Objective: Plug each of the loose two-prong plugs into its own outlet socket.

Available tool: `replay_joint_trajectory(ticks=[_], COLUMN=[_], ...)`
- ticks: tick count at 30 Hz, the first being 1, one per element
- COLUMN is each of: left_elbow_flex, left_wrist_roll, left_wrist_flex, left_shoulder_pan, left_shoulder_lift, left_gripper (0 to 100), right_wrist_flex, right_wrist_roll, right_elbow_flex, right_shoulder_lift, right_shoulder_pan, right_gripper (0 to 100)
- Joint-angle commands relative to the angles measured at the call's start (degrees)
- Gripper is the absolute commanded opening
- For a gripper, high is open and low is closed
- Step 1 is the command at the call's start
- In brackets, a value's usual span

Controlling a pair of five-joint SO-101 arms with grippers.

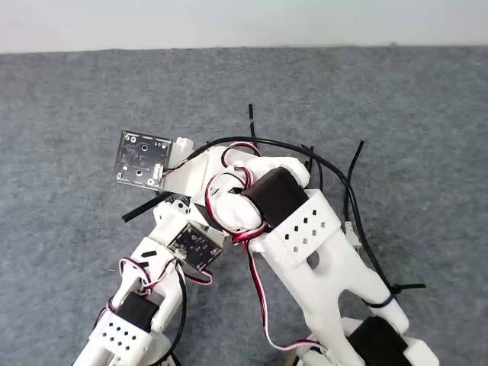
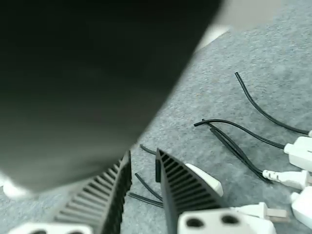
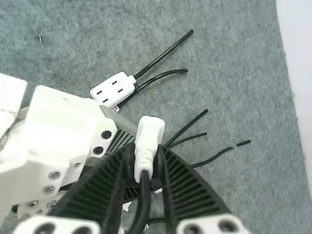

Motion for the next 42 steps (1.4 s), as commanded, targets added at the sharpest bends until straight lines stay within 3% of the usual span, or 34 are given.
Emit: replay_joint_trajectory(ticks=[1, 20, 33, 42], left_elbow_flex=[-3.47, -0.92, -2.15, -2.07], left_wrist_roll=[-0.44, -0.44, 1.93, 1.93], left_wrist_flex=[0.35, 0.44, 0.09, 0.09], left_shoulder_pan=[-1.41, 1.67, -4.04, -3.87], left_shoulder_lift=[-0.09, 0.09, -0.09, 0.09], left_gripper=[9, 9, 9, 9], right_wrist_flex=[1.63, -4.00, -3.47, -3.21], right_wrist_roll=[-0.53, -1.93, 7.65, 20.22], right_elbow_flex=[-1.67, -1.76, -1.58, -1.67], right_shoulder_lift=[-2.86, -2.33, 8.75, 18.68], right_shoulder_pan=[-0.13, 9.45, 20.70, 20.97], right_gripper=[0.9, 0.9, 0.9, 0.9])
